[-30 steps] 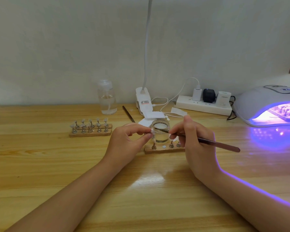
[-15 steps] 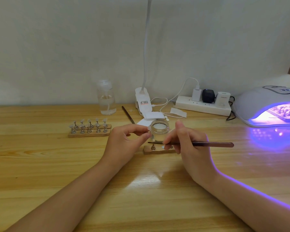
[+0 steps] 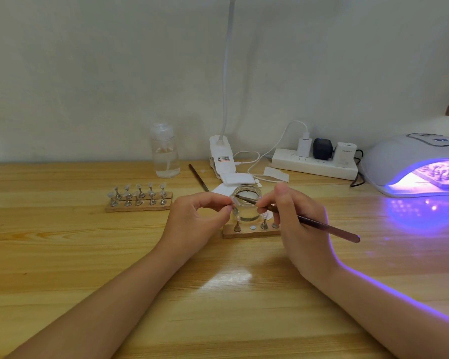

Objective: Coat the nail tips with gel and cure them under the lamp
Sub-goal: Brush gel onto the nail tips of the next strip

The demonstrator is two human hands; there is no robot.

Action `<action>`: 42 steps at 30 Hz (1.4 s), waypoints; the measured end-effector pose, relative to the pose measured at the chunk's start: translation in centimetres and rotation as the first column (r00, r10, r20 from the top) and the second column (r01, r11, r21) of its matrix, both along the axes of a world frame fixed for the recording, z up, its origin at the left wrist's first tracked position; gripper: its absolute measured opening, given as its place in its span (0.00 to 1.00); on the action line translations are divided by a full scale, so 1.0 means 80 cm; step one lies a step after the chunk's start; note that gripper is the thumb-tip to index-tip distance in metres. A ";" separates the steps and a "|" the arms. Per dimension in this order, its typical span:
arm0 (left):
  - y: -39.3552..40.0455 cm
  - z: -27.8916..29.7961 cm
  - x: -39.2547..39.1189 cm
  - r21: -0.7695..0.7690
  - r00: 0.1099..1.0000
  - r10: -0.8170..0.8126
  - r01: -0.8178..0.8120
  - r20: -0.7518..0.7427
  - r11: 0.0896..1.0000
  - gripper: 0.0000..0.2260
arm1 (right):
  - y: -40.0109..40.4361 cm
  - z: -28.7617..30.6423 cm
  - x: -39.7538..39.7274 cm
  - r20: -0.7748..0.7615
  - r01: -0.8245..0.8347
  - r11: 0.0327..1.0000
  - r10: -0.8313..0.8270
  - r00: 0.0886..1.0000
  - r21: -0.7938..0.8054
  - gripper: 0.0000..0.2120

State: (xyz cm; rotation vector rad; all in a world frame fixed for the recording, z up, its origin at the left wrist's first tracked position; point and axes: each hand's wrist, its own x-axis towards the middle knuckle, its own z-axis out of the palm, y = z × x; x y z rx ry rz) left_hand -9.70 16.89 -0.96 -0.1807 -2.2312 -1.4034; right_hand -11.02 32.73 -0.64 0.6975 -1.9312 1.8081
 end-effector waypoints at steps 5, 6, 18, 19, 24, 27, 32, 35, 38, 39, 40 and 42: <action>0.000 0.001 0.002 -0.021 1.000 -0.014 0.014 0.003 1.000 0.06 | -0.002 0.001 -0.001 0.000 -0.008 1.000 0.008 1.000 0.017 0.17; 0.000 0.001 0.002 -0.020 1.000 -0.016 0.016 0.002 1.000 0.06 | -0.002 0.000 -0.002 0.005 -0.014 1.000 0.014 1.000 0.004 0.18; 0.002 0.003 0.003 0.009 0.999 -0.050 0.050 0.010 0.999 0.10 | -0.003 0.004 -0.003 0.013 0.004 0.997 -0.003 1.000 -0.075 0.19; 0.003 0.003 0.004 0.012 0.999 -0.053 0.052 0.013 0.999 0.10 | -0.004 0.004 -0.004 0.011 0.005 0.998 -0.005 1.000 -0.063 0.19; 0.003 0.003 0.003 0.010 0.999 -0.052 0.052 0.008 0.999 0.10 | -0.007 0.005 -0.002 0.043 -0.044 0.996 0.048 0.998 -0.073 0.20; 0.003 0.003 0.003 0.031 0.999 -0.043 0.042 0.006 0.999 0.11 | -0.003 0.001 0.000 0.052 -0.075 0.993 0.080 0.995 -0.095 0.21; 0.002 0.003 0.003 0.052 0.999 -0.037 0.037 -0.013 0.998 0.12 | 0.002 0.002 0.003 0.042 -0.080 0.989 0.086 0.995 -0.124 0.18; 0.002 0.003 0.002 0.047 0.999 -0.042 0.043 -0.024 0.998 0.11 | 0.006 0.005 0.000 0.082 -0.060 0.985 0.074 0.994 -0.163 0.19; 0.002 0.004 0.004 0.007 0.996 -0.042 0.043 -0.083 0.999 0.12 | 0.009 0.005 -0.004 0.123 -0.025 0.984 0.047 0.991 -0.175 0.22; 0.002 0.004 0.004 -0.021 0.992 -0.046 0.044 -0.116 0.999 0.12 | 0.010 0.005 -0.006 0.110 -0.016 0.985 0.036 0.993 -0.173 0.22; 0.002 0.004 0.005 -0.051 0.988 -0.052 0.045 -0.145 0.998 0.12 | 0.011 0.005 -0.006 0.079 -0.010 0.988 0.022 0.997 -0.152 0.20; 0.003 0.005 0.005 -0.087 0.982 -0.070 0.055 -0.177 0.995 0.12 | 0.012 0.004 -0.008 -0.026 0.023 1.000 -0.023 0.999 -0.021 0.13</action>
